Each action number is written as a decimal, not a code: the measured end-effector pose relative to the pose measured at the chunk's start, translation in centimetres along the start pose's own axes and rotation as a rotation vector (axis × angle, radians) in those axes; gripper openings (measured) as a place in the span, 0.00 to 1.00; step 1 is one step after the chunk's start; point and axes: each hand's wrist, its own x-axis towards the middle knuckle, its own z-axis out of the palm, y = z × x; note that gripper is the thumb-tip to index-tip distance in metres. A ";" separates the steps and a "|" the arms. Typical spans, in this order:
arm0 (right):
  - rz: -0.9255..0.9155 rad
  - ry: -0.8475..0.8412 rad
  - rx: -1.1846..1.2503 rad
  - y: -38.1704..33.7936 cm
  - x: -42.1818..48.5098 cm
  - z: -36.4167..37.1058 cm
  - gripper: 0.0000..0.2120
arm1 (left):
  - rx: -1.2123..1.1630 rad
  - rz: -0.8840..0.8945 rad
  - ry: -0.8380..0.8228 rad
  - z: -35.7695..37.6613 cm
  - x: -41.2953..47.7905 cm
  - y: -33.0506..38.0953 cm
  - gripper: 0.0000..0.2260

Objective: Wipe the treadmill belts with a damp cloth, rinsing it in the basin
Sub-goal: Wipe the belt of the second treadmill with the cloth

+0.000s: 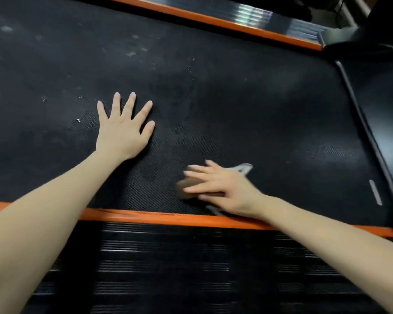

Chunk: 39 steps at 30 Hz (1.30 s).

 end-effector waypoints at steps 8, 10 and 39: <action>-0.127 -0.195 -0.063 1.8 -3.6 -1.7 0.15 | 0.005 0.011 0.003 -0.1 0.0 -0.3 0.25; -0.023 -0.198 -0.076 3.5 -8.4 -4.2 0.15 | 0.005 0.007 0.001 0.0 -0.1 -0.2 0.25; 0.428 0.479 -0.329 9.1 13.0 -4.9 0.14 | -0.048 -0.077 0.046 -1.2 7.3 -0.5 0.22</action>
